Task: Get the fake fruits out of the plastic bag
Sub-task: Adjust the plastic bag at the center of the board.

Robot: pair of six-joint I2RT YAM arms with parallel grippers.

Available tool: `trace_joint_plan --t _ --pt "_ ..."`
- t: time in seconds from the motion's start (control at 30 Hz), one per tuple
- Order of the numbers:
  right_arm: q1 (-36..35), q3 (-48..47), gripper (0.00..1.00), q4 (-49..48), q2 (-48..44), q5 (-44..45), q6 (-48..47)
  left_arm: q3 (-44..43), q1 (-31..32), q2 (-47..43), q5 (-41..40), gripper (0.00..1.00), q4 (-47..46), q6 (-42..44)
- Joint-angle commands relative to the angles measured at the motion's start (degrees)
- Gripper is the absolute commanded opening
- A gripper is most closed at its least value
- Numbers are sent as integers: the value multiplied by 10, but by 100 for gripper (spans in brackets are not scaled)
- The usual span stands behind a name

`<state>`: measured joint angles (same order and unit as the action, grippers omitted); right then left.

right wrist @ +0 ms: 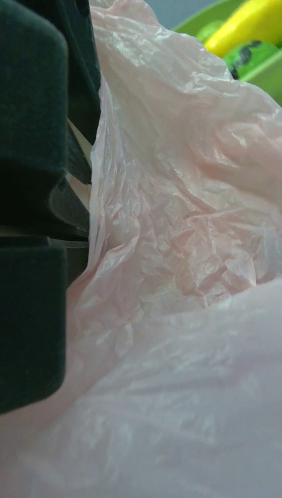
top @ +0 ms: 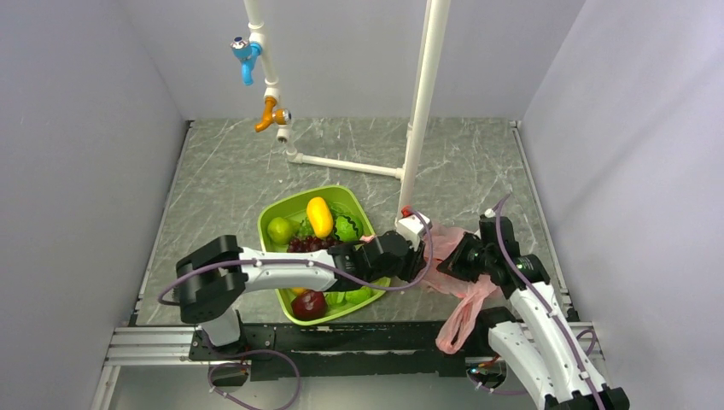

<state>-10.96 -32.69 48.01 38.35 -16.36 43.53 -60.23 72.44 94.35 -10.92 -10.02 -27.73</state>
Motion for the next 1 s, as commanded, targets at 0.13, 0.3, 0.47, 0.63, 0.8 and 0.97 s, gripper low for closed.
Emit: trace_joint_plan --t 0.13,0.3,0.47,0.63,0.8,0.97 --pt "1 -14 5 -92 29 119 33 -31 -16 66 -56 32 86 -72" --pt "2 7 12 -178 64 200 42 -12 -16 81 -27 34 81 -100" --pt "6 -15 34 -255 132 259 11 -16 -16 95 -18 36 98 -101" --pt "9 -84 54 -240 168 262 -61 -10 -16 103 0 37 93 -101" --pt "9 -114 67 -148 126 161 -117 -12 -16 93 19 40 78 -81" --pt "9 -112 42 -87 46 10 -136 39 -26 63 68 43 -19 -103"
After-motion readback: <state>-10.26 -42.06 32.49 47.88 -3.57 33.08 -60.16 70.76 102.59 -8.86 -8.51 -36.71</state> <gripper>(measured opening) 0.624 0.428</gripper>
